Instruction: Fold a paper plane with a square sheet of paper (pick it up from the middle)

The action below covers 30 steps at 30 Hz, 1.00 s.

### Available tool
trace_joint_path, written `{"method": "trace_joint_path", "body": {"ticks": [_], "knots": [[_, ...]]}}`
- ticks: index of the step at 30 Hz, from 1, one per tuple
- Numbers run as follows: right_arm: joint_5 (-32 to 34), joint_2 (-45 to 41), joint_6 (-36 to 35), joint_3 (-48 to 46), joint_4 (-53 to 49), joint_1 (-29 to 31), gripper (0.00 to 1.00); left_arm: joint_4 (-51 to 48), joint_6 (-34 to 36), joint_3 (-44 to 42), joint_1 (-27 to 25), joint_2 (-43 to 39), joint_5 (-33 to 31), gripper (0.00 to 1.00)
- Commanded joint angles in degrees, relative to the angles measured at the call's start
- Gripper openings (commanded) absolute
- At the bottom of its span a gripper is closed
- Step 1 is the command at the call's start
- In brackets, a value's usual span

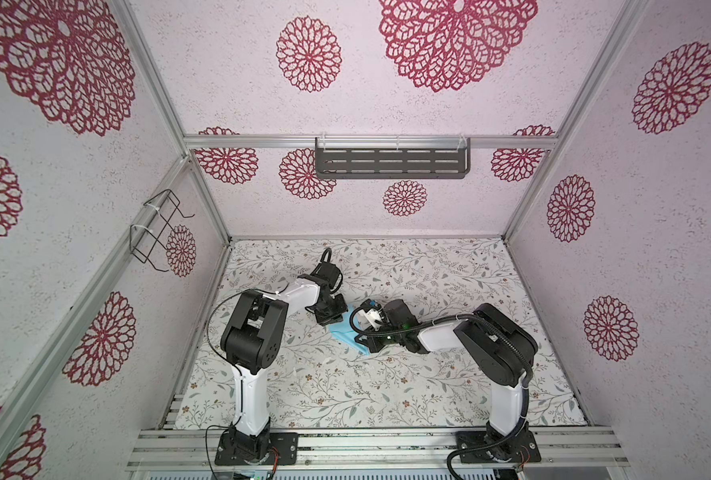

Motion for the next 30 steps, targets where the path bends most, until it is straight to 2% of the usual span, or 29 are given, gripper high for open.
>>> {"method": "trace_joint_path", "body": {"ticks": [1,30], "knots": [[1.2,0.1,-1.6,1.3,-0.5,-0.4,0.04,-1.1,0.6,0.0,-0.5,2.4,0.4,0.03],[2.3,1.9,-4.5,4.1,-5.9,-0.4,0.04,-1.5,0.7,0.9,-1.0,2.1,1.1,0.03]]}}
